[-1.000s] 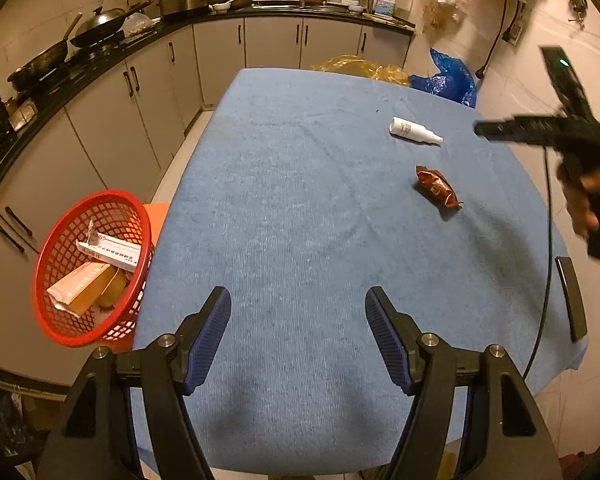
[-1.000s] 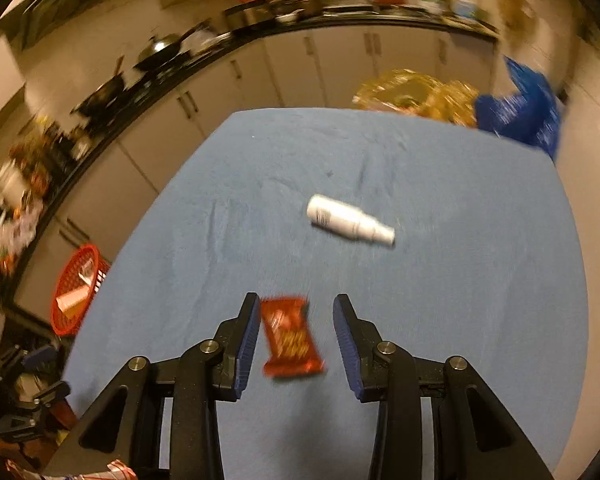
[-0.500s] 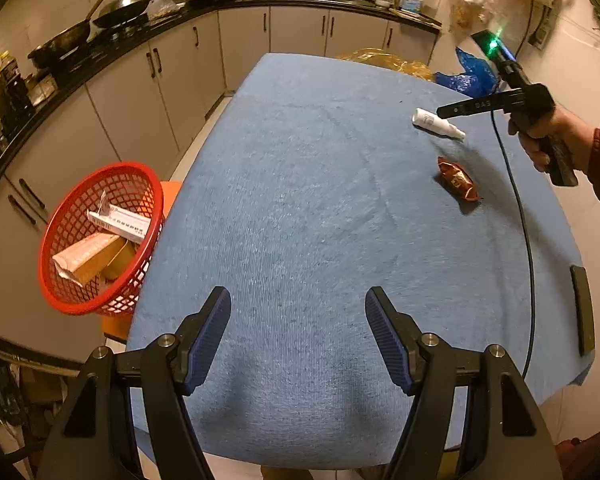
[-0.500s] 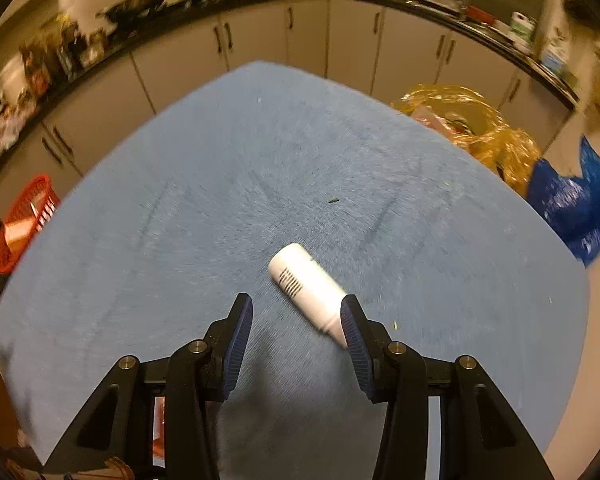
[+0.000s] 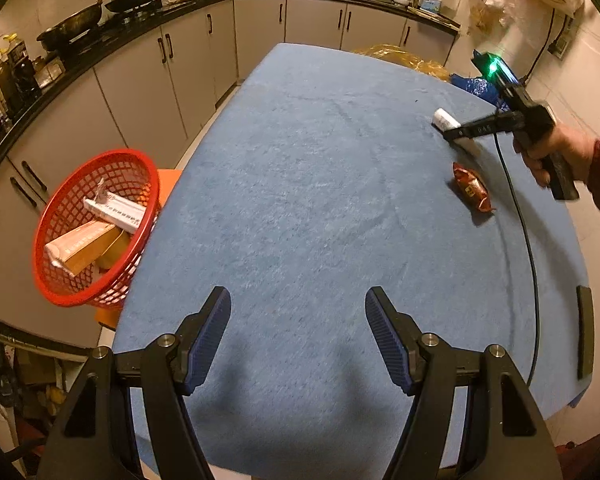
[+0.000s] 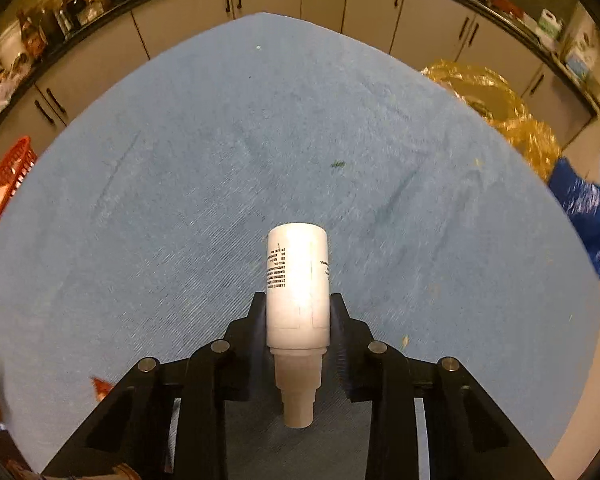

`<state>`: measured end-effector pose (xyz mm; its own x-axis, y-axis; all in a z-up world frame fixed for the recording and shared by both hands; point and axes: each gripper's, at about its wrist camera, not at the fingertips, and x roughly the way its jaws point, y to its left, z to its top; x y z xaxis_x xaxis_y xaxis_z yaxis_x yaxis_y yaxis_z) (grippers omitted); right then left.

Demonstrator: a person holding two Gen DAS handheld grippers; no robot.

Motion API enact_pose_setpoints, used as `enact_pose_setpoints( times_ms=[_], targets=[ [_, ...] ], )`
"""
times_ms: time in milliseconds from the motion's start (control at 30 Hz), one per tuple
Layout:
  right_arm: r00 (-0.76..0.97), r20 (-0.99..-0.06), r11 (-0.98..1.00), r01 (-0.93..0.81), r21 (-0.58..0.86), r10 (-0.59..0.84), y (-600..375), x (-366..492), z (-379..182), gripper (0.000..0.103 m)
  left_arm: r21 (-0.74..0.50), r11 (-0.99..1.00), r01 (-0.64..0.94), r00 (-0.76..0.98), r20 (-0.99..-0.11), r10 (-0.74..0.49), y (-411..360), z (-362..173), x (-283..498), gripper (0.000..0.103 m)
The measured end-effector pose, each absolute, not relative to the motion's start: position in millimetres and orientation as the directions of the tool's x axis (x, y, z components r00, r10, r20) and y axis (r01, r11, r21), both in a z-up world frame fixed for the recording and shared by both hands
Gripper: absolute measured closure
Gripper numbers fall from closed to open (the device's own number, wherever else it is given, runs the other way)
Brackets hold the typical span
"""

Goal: Collect trash
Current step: 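Grasp the white spray bottle with the right tool, then grasp the red snack wrapper with the left tool while the right tool holds the bottle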

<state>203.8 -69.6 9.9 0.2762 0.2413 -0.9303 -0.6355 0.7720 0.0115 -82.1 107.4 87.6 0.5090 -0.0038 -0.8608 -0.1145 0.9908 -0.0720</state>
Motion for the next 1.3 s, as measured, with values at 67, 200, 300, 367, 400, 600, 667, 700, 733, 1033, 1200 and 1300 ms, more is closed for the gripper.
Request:
enact_pose_setpoints(
  times_ms=[67,200,300,367,400,600,667,700,733,1033,1200,1300],
  targets=[
    [0.263,-0.930,0.780,-0.624,0.040,0.258,-73.8,189.8,11.4,0.071,-0.086,0.990,-0.107,0.510,-0.860,-0.020,105.5,88.9,-73.8,0.034],
    [0.245,-0.930,0.798,-0.598,0.076,0.272,-80.1,146.6,11.7,0.071,-0.120,0.990,-0.079,0.510,-0.858,-0.064,97.8,91.5,-53.5,0.034],
    [0.228,-0.923,0.825,-0.548,0.142,0.311,-82.3,112.4,11.9,0.071,-0.153,0.987,-0.057,0.503,-0.858,-0.104,91.3,90.8,-39.7,0.034],
    [0.209,-0.907,0.829,-0.517,0.214,0.364,-80.5,89.4,11.9,0.071,-0.180,0.983,-0.045,0.493,-0.859,-0.135,85.0,89.0,-29.5,0.033],
    [0.193,-0.897,0.824,-0.504,0.258,0.399,-77.5,76.3,11.2,0.071,-0.193,0.980,-0.038,0.486,-0.861,-0.150,81.6,87.4,-24.6,0.032],
    [0.125,-0.831,0.785,-0.429,0.446,0.541,-74.4,19.0,12.6,0.071,-0.243,0.970,0.002,0.441,-0.871,-0.219,67.2,79.0,-8.5,0.031],
    [0.179,-0.842,0.817,-0.408,0.408,0.509,-87.4,10.2,16.0,0.071,-0.252,0.967,0.020,0.420,-0.876,-0.237,62.6,75.5,-5.8,0.031],
    [0.202,-0.846,0.831,-0.396,0.390,0.493,-93.6,7.5,17.9,0.071,-0.256,0.966,0.025,0.409,-0.880,-0.244,60.3,73.7,-5.3,0.031],
    [0.216,-0.845,0.840,-0.375,0.391,0.490,-101.6,5.7,19.5,0.071,-0.262,0.965,0.028,0.404,-0.880,-0.250,59.2,72.8,-6.6,0.031],
    [0.299,-0.823,0.867,-0.299,0.399,0.483,-127.7,-21.8,43.2,0.071,-0.351,0.936,0.013,0.353,-0.875,-0.333,34.0,52.2,-7.0,0.026],
    [0.342,-0.824,0.884,-0.296,0.361,0.451,-135.5,-33.0,52.8,0.071,-0.347,0.937,0.030,0.350,-0.875,-0.335,10.9,41.4,0.1,0.026],
    [0.360,-0.827,0.896,-0.277,0.348,0.432,-145.4,-42.6,56.9,0.071,-0.322,0.945,0.051,0.349,-0.881,-0.319,-3.1,35.8,8.1,0.034]
  ],
)
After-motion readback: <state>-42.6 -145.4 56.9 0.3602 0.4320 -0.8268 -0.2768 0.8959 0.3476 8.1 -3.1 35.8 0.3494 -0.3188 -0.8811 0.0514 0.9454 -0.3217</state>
